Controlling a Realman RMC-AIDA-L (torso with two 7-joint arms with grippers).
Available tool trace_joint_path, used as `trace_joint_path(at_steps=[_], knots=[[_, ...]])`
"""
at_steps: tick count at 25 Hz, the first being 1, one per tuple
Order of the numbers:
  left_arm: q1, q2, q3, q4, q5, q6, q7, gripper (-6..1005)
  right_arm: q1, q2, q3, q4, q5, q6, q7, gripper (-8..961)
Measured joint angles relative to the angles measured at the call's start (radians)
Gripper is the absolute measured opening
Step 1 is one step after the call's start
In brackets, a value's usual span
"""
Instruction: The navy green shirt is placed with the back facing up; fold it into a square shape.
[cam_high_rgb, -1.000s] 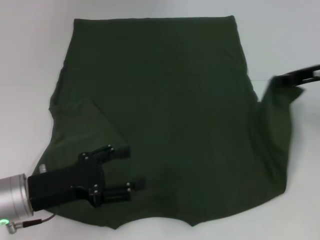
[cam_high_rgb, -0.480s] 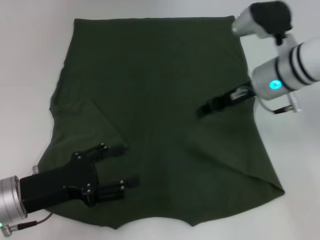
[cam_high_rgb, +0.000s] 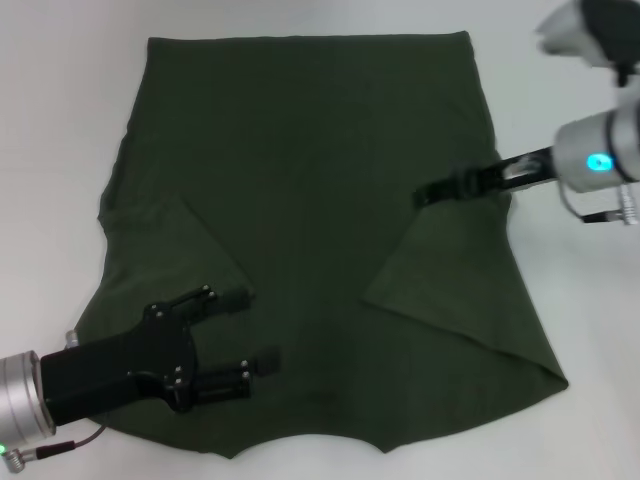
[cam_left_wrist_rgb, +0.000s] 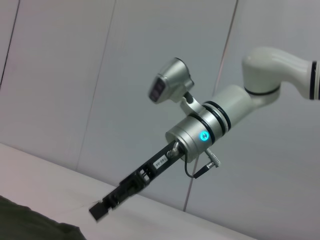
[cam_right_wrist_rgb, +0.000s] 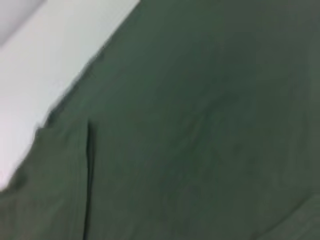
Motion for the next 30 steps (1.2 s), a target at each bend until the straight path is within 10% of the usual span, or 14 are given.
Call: trace_joint_path(at_steps=[9,16,23,30], knots=[[-0.009,0.002,-0.022,-0.002,-0.001,-0.001,-0.022,918,-0.271,-0.015,0.055,-0.030,0.505,-0.117,-0.551,865],[-0.010,0.004,-0.021,-0.002,0.004,-0.032,-0.009,917,-0.467,0.023,0.062,-0.002,0.711,-0.331,-1.024,910],[-0.032,0.011,-0.064,-0.001,-0.046,-0.126,-0.199,917,-0.521,0.031,0.045,0.067,0.683,-0.429,-1.167,904],[-0.110,0.091,-0.108,0.080,-0.001,-0.136,-0.747,918,-0.501,0.020,0.044,0.076,0.629,-0.458,-1.149,902]])
